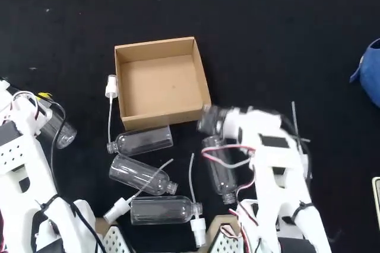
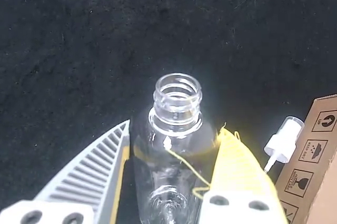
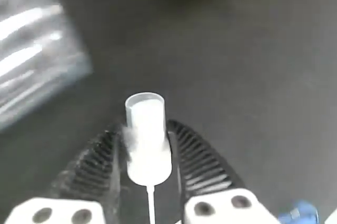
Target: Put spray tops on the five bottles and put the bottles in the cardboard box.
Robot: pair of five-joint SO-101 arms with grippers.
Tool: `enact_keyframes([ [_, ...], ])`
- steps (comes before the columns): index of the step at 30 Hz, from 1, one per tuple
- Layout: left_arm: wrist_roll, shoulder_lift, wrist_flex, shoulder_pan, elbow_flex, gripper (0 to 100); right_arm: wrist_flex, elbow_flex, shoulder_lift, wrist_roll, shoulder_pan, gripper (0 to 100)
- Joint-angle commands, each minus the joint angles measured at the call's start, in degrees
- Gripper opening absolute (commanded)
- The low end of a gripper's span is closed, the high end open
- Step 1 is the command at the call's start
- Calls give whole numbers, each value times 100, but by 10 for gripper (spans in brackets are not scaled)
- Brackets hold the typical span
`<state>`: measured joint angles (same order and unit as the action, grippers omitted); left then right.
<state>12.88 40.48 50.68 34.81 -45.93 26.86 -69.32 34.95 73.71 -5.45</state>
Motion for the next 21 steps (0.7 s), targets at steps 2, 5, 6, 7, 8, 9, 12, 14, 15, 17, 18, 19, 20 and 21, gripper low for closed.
enact_keyframes([
  [2,9,202,-79,22,48,30,-149,1473,163,-1916,79,11],
  [5,35,202,-88,13,48,30,-132,2132,189,-2875,79,11],
  [6,44,202,-79,13,48,30,-123,2352,198,-3218,70,11],
  [7,44,220,-70,4,48,30,-114,2580,198,-3596,62,11],
  [8,44,246,-70,-40,48,30,-88,2809,198,-4000,44,12],
  [9,44,325,-62,-75,40,30,44,3046,198,-4387,44,15],
  [12,26,862,-97,-242,-259,30,967,3908,198,-5275,88,15],
  [14,0,1433,-97,-444,-497,30,1688,4514,189,-5670,273,15],
  [15,0,1749,-105,-549,-629,30,1978,4778,171,-5829,352,15],
  [17,-9,2251,-281,-769,-936,30,2374,5191,163,-6136,527,15],
  [18,-35,2497,-378,-875,-1112,30,2453,5332,180,-6312,642,15],
  [19,-132,2708,-484,-963,-1270,30,2497,5455,198,-6541,756,15],
  [20,-246,2919,-571,-1068,-1429,30,2514,5578,198,-6796,879,15],
  [21,-360,3112,-651,-1191,-1587,30,2523,5719,198,-7095,1020,15],
])
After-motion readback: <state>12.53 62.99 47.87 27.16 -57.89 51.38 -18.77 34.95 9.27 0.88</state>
